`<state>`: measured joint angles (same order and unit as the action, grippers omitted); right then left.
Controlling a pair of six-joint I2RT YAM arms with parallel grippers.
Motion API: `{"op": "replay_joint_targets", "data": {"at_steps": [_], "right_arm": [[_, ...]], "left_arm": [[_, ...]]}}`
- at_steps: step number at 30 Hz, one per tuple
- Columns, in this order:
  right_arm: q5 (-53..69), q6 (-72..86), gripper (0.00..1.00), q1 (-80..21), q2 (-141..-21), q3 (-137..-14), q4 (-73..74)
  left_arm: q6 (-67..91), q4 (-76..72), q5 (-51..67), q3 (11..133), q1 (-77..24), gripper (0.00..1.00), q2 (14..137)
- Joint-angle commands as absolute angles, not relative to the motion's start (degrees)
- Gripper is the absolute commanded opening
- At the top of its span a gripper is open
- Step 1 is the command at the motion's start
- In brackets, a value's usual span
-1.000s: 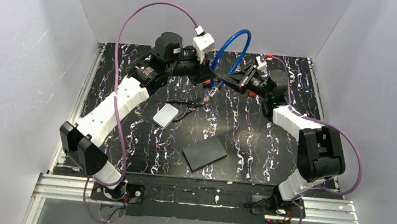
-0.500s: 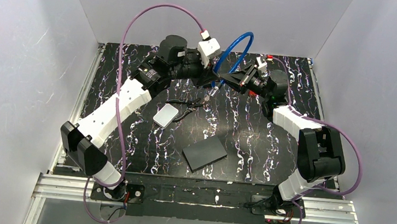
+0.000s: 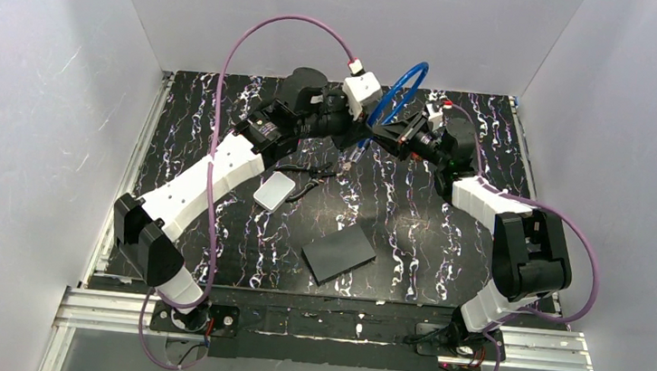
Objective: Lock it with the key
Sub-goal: Lock the lock.
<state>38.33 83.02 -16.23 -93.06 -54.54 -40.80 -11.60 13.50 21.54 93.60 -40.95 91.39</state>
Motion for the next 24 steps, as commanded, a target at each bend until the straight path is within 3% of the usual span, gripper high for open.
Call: {"op": "replay_joint_targets", "data": {"at_steps": [1,8,18,24], "right_arm": [[39.3,90.0,0.01,-16.8,-89.5,-54.3,-48.1],[38.8,91.3,0.01,-16.6,-89.0,-52.6,-48.0],[38.0,92.0,0.01,-16.6,-89.4,-53.2,-48.3],[39.4,91.8,0.01,-15.8,-89.5,-54.0,-49.3]], "left_arm": [[-6.7,11.2,22.4,90.3,-38.4,0.0,90.7],[-3.3,8.0,23.0,86.8,-35.1,0.0,88.9],[-10.1,10.8,29.9,84.3,-40.4,0.0,90.5],[-3.0,8.5,29.9,81.6,-35.5,0.0,87.6]]}}
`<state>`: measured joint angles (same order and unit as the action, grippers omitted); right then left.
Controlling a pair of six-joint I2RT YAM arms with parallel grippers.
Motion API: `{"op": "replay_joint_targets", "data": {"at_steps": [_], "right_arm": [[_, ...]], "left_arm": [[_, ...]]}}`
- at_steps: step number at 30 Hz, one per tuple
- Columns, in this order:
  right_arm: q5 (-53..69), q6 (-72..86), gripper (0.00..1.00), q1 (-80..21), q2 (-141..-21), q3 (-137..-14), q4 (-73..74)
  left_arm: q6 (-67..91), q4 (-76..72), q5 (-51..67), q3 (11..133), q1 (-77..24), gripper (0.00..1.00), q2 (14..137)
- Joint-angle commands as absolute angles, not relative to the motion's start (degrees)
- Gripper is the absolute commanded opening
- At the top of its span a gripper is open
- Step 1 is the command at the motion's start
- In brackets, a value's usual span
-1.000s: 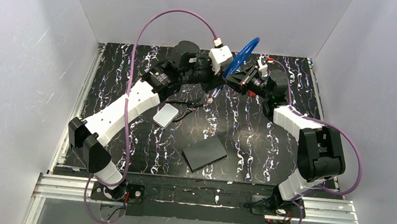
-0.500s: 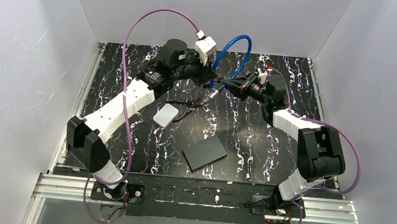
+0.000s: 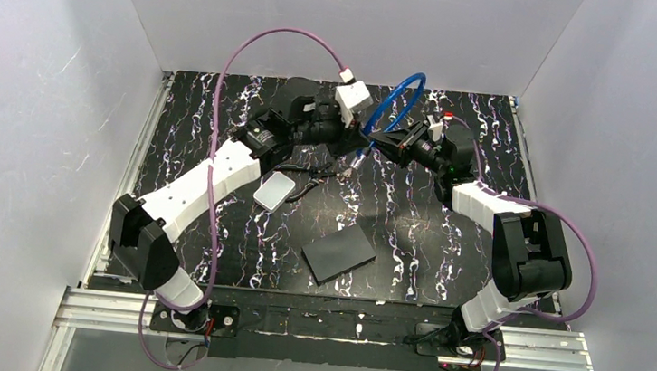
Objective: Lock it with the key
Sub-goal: Lock the lock.
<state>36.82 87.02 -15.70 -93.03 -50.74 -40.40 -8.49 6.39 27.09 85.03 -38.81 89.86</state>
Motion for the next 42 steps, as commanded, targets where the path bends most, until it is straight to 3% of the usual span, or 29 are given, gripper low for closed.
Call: {"op": "replay_joint_targets", "data": {"at_steps": [1,6,10,19,24,34,42], "right_arm": [[39.3,92.0,0.01,-15.8,-89.4,-53.6,-49.4],[39.0,94.8,0.01,-16.1,-89.1,-52.1,-54.5],[39.2,92.8,0.01,-17.5,-89.4,-54.0,-54.0],[41.2,86.5,0.01,-17.5,-89.6,-57.1,-51.8],[41.5,79.3,0.11,-17.5,-89.9,-57.1,-46.7],[40.7,78.9,0.31,-17.5,-91.9,-57.1,-50.0],[40.5,81.4,0.34,-17.8,-92.2,-56.2,-52.7]], "left_arm": [[-0.7,6.5,29.9,80.8,-33.8,0.0,87.0],[8.2,-2.9,31.9,75.2,-30.4,0.0,87.0],[-1.4,3.7,30.8,77.2,-36.2,0.0,88.9],[8.6,-1.7,38.5,77.1,-31.9,0.0,88.5],[7.4,-0.5,41.5,78.9,-31.8,0.0,87.3],[9.3,-1.8,43.8,76.9,-31.8,0.0,86.6],[9.2,-1.4,43.8,77.8,-32.3,0.0,87.3]]}}
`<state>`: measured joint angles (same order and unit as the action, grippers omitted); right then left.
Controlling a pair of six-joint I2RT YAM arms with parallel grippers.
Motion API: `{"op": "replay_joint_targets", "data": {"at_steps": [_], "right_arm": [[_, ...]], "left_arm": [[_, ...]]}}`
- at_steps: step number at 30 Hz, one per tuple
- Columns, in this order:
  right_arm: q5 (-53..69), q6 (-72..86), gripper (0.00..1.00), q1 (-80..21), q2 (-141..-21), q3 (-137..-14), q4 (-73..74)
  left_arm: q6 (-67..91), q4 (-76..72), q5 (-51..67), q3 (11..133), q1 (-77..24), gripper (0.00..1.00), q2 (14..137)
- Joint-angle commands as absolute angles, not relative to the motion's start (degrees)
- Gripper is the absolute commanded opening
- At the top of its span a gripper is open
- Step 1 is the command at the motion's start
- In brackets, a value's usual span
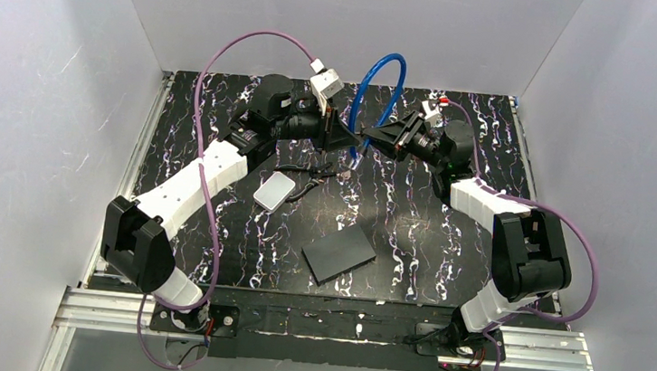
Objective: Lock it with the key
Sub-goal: Lock the lock.
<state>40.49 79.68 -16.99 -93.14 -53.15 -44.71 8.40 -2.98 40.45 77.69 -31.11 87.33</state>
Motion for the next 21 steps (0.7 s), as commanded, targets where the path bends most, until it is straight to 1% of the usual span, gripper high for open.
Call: {"op": "replay_joint_targets", "data": {"at_steps": [1,2,4,5,6,10,13,16,21], "right_arm": [[40.5,81.0,0.33,-17.8,-92.2,-56.4,-52.3],[40.6,80.4,0.3,-17.9,-92.1,-56.6,-51.8],[40.9,79.0,0.19,-18.0,-91.9,-57.0,-50.2],[40.9,78.7,0.07,-18.0,-91.7,-57.0,-49.7],[40.9,78.7,0.01,-18.0,-91.7,-57.1,-49.6],[40.1,78.9,0.01,-17.5,-91.2,-58.7,-51.1],[38.7,77.2,0.01,-16.6,-90.3,-60.8,-51.3],[38.5,76.0,0.01,-16.2,-89.9,-63.1,-51.5],[38.2,75.9,0.01,-16.1,-89.7,-64.0,-52.2]], "left_arm": [[9.0,-1.2,44.0,77.8,-32.4,0.0,87.4],[8.6,-0.8,43.9,78.1,-32.6,0.0,87.6],[7.6,0.5,42.9,78.5,-33.1,0.0,87.7],[7.3,1.6,42.1,78.7,-33.2,0.0,87.8],[7.3,2.1,40.9,78.7,-33.2,0.0,87.9],[6.8,3.6,36.7,78.6,-33.2,0.0,87.4],[6.6,5.4,36.3,78.9,-32.9,0.01,87.3],[6.8,6.9,36.1,79.4,-32.3,0.09,87.1],[8.0,6.0,36.1,79.5,-30.3,0.18,86.3]]}}
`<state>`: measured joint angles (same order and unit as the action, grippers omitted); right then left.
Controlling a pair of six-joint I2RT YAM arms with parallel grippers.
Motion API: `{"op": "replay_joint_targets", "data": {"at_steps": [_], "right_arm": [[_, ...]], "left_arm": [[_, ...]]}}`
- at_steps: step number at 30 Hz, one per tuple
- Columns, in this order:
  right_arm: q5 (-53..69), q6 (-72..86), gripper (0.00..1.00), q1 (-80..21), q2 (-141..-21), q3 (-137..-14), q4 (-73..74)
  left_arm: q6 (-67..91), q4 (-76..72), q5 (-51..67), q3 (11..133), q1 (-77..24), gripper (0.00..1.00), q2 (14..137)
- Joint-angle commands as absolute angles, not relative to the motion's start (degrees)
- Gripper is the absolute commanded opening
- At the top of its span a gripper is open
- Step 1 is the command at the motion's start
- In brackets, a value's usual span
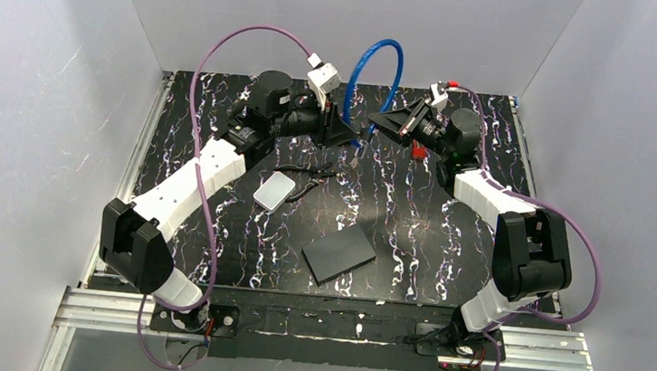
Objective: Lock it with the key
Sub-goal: Lock the lock.
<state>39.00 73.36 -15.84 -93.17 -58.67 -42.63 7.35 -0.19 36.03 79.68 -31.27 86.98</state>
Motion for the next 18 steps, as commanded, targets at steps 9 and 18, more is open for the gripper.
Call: {"op": "replay_joint_targets", "data": {"at_steps": [9,18], "right_arm": [[37.2,76.4,0.01,-16.2,-89.6,-62.6,-54.3],[34.9,76.8,0.01,-16.1,-89.0,-62.3,-51.2]], "left_arm": [[7.1,5.8,35.2,82.4,-29.3,0.36,85.2],[7.1,6.0,34.8,80.8,-28.2,0.46,83.3]]}}
